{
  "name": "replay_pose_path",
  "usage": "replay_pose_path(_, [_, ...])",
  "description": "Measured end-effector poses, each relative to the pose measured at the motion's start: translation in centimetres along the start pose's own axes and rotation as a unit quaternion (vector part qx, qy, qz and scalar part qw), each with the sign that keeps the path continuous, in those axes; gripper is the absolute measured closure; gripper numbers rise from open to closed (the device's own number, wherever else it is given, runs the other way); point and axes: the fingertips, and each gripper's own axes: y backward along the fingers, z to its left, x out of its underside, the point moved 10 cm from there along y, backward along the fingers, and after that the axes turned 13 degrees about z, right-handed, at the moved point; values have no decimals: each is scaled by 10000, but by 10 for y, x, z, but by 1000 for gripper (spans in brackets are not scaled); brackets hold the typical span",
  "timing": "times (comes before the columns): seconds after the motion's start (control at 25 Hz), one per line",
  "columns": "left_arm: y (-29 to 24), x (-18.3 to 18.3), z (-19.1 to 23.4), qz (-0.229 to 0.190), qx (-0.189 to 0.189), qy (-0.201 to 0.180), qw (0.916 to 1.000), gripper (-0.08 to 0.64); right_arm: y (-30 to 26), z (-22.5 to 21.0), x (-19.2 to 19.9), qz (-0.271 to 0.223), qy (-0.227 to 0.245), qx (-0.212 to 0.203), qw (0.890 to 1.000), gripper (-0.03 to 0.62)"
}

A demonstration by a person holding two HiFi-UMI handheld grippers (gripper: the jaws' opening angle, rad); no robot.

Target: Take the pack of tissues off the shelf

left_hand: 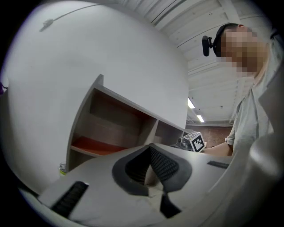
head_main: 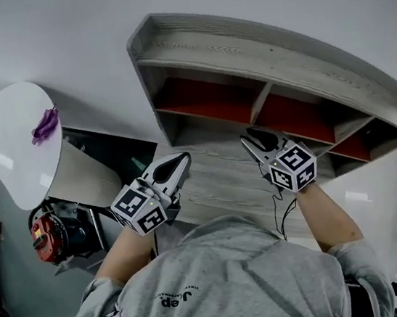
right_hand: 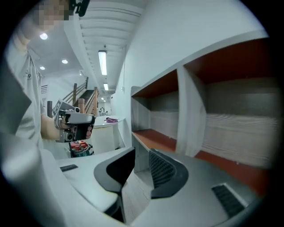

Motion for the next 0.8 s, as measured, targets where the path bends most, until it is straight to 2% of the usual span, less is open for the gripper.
replay_pose_path(0.36, [-82,-14,-57,127,595,-308,9977,540,116,-48,48,-350,-532,704,9955,604])
replay_pose_path(0.56, [-123,-15,-89,197,730,-434,9962,540,174,-73,87,-489,-888,958,9902,601])
replay_pose_path(0.8, [-160,-9,-122,225,803,-400,9957,540,221,-92,127,-648,-1198,1078,9848,589])
